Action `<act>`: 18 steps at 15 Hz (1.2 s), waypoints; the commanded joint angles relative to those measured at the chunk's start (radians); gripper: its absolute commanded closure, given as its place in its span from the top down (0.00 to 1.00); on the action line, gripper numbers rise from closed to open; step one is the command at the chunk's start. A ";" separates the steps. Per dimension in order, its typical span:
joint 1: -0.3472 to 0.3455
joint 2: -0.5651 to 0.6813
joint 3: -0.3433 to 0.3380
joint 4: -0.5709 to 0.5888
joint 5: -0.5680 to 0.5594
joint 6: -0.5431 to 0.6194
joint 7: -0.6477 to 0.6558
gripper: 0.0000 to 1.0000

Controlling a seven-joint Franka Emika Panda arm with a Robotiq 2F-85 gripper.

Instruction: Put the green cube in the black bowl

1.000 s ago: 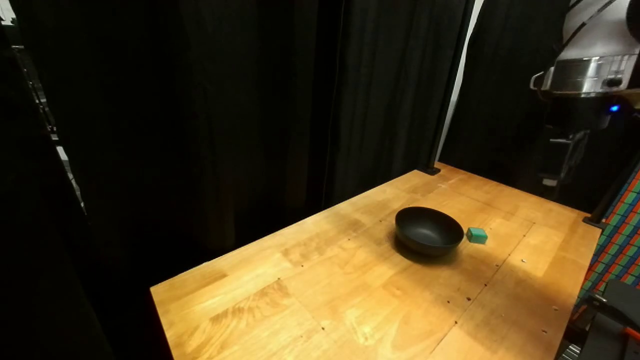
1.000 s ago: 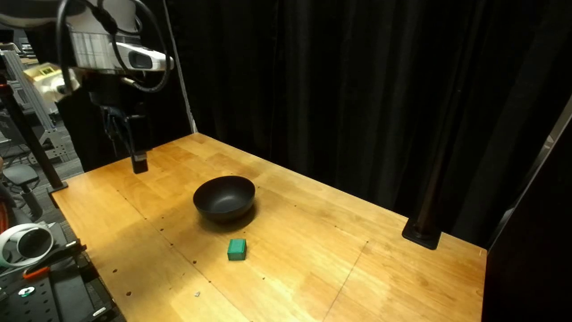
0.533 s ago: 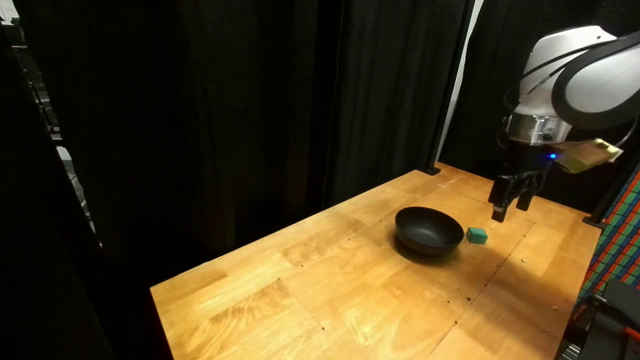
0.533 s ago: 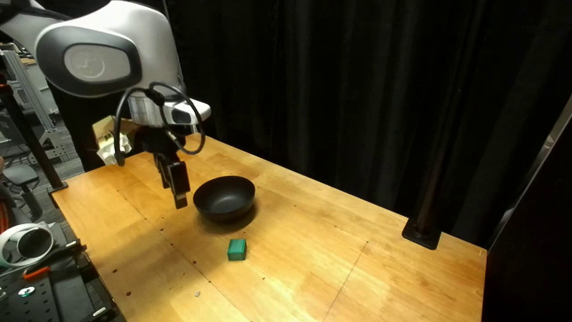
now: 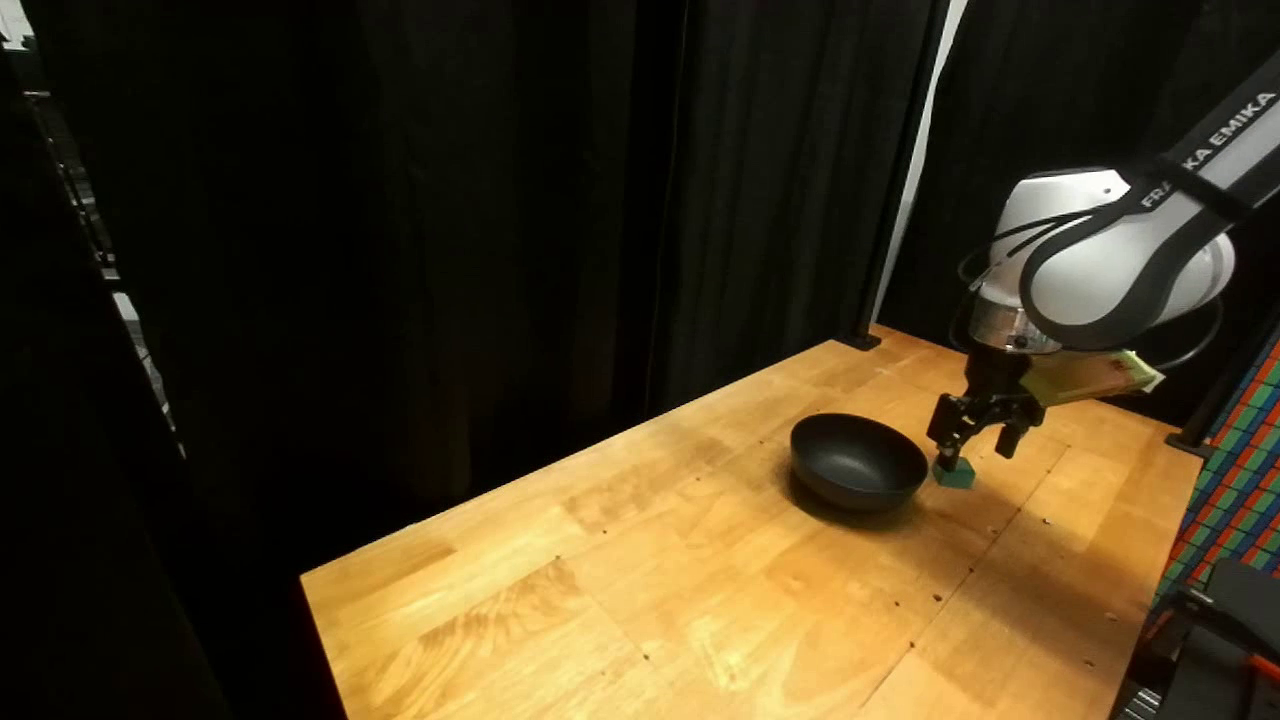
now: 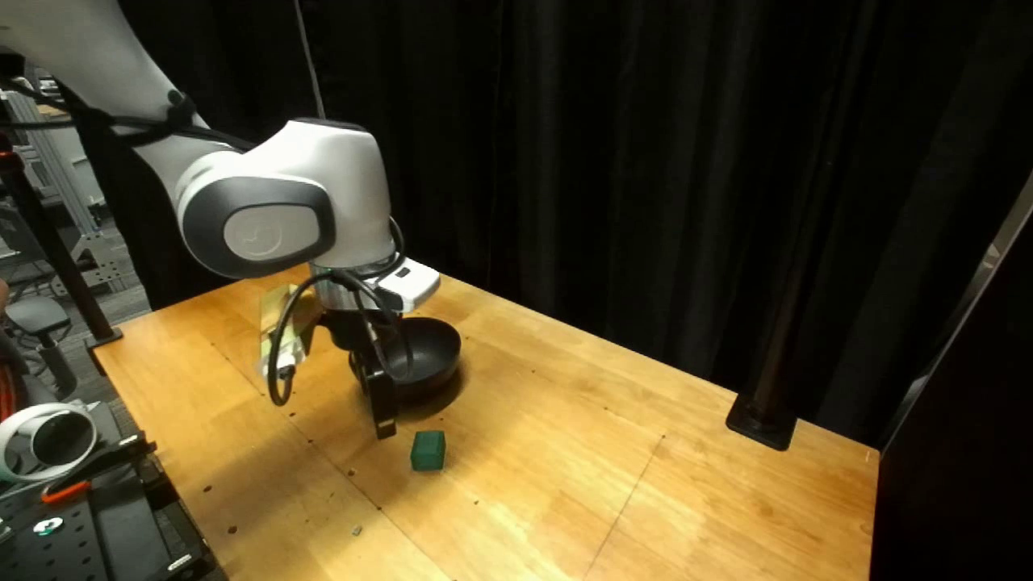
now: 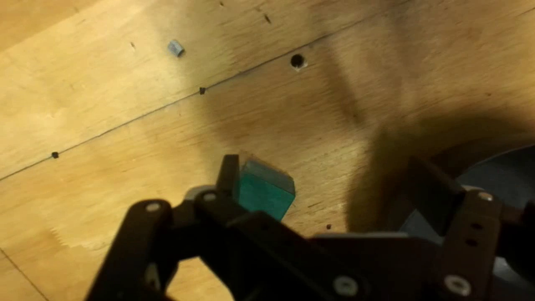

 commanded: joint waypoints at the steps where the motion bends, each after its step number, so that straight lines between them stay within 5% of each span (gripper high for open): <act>1: 0.024 0.125 -0.051 0.096 -0.015 0.060 0.080 1.00; 7: 0.068 0.248 -0.127 0.191 -0.008 0.083 0.153 1.00; 8: 0.074 0.257 -0.135 0.200 -0.005 0.078 0.159 0.75; 10: 0.080 0.249 -0.142 0.207 0.002 0.063 0.166 0.66; 15: 0.052 0.217 -0.123 0.204 0.040 -0.073 0.148 0.27; 18: 0.048 0.189 -0.128 0.209 0.046 -0.183 0.162 0.23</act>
